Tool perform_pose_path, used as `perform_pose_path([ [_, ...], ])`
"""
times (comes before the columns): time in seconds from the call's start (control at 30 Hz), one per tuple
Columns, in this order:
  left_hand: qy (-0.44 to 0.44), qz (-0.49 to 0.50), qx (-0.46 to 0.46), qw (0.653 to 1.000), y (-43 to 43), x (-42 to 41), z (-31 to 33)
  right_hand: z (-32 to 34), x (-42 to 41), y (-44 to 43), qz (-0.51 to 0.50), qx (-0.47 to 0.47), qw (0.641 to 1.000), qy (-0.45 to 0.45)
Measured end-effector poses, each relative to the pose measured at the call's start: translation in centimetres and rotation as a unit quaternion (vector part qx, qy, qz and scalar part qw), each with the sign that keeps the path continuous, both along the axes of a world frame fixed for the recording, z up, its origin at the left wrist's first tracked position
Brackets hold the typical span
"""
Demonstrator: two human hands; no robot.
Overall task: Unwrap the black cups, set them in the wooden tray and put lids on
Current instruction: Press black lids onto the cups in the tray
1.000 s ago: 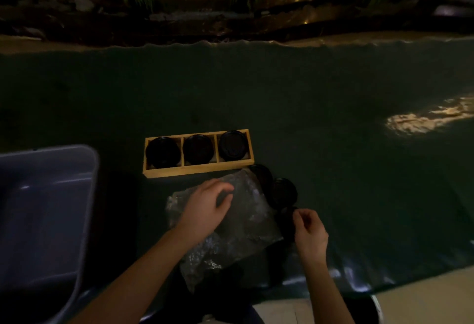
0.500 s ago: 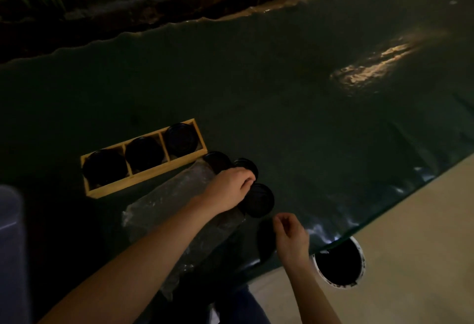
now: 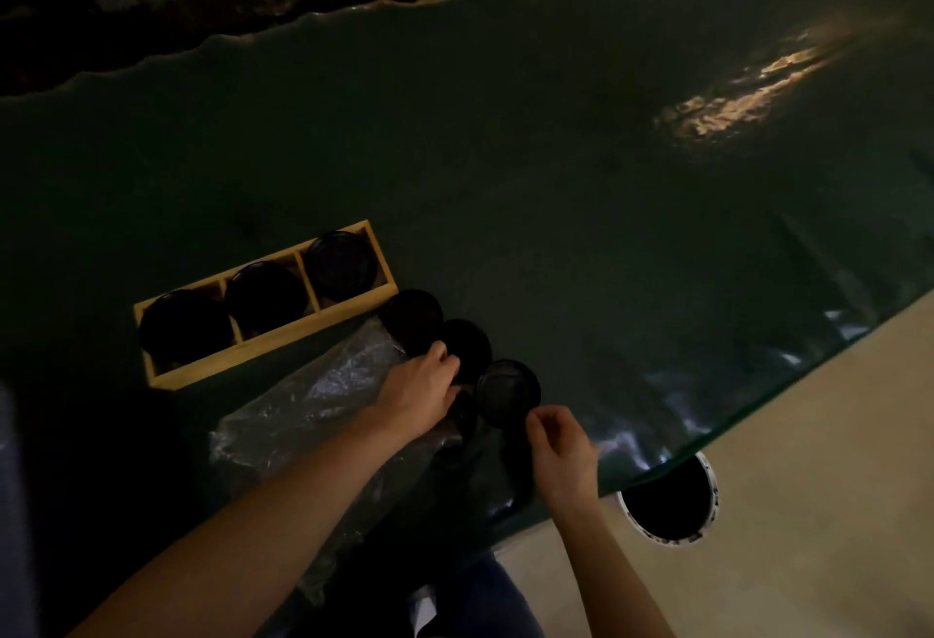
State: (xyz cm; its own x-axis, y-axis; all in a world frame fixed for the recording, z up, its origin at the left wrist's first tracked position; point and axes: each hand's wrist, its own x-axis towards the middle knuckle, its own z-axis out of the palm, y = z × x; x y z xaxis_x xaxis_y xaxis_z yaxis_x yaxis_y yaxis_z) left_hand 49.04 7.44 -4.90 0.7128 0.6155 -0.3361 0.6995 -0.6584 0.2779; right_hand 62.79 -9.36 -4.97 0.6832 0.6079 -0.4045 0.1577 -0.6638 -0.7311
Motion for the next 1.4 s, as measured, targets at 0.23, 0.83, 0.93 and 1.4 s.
perform_pose_path([
  [0.23, 0.013, 0.015, -0.012, 1.0, -0.1, -1.4, -1.2, -1.0, 0.3, 1.0, 0.022, -0.023, 0.999, -0.008],
  [0.83, -0.131, 0.254, -0.152, 0.946, 1.0, -5.6, -1.0, -3.2, 2.2, 2.4, 0.036, -0.15, 0.986, -0.062],
  [0.93, -0.154, 0.333, -0.213, 0.906, 0.9, -6.6, -1.5, -2.8, 2.8, 2.5, 0.018, -0.14, 0.989, -0.044],
  [1.4, -0.338, 0.385, -0.331, 0.793, -1.5, -7.2, 1.6, 3.8, -2.8, 6.9, 0.123, 0.048, 0.988, -0.082],
])
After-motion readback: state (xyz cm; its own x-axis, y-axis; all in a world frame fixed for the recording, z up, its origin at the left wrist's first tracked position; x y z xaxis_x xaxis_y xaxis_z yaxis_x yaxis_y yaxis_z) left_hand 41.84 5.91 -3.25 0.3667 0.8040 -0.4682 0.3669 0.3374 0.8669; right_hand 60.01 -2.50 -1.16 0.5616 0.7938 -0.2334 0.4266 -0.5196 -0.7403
